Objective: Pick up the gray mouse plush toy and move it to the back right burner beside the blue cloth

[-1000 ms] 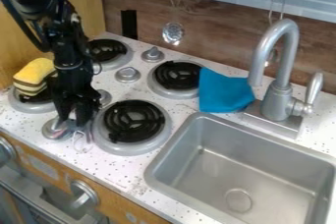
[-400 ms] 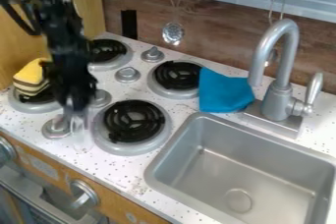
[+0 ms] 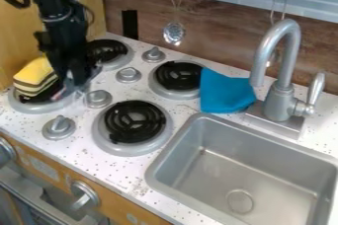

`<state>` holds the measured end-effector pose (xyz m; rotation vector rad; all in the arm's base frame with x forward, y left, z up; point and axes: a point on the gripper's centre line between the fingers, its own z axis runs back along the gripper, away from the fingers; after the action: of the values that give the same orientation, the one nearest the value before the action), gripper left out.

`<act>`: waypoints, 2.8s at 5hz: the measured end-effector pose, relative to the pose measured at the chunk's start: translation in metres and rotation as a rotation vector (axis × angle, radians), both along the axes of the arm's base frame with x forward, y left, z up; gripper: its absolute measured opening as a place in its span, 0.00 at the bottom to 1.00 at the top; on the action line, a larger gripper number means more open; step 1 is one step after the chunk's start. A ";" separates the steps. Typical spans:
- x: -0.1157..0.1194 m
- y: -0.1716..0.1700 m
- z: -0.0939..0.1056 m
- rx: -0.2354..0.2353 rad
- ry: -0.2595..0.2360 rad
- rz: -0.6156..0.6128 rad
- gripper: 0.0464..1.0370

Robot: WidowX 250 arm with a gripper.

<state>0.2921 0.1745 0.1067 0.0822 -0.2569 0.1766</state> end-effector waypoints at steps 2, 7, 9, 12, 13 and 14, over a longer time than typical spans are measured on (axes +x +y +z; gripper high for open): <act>0.047 -0.048 0.006 -0.081 -0.112 -0.114 0.45; 0.165 -0.117 -0.031 -0.085 -0.192 -0.212 0.45; 0.191 -0.140 -0.034 -0.070 -0.198 -0.237 0.45; 0.193 -0.141 -0.048 -0.064 -0.151 -0.244 0.98; 0.189 -0.144 -0.052 -0.081 -0.141 -0.256 0.97; 0.180 -0.149 -0.038 -0.129 -0.165 -0.268 0.97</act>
<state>0.4720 0.0259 0.0686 -0.0955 -0.4169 -0.0668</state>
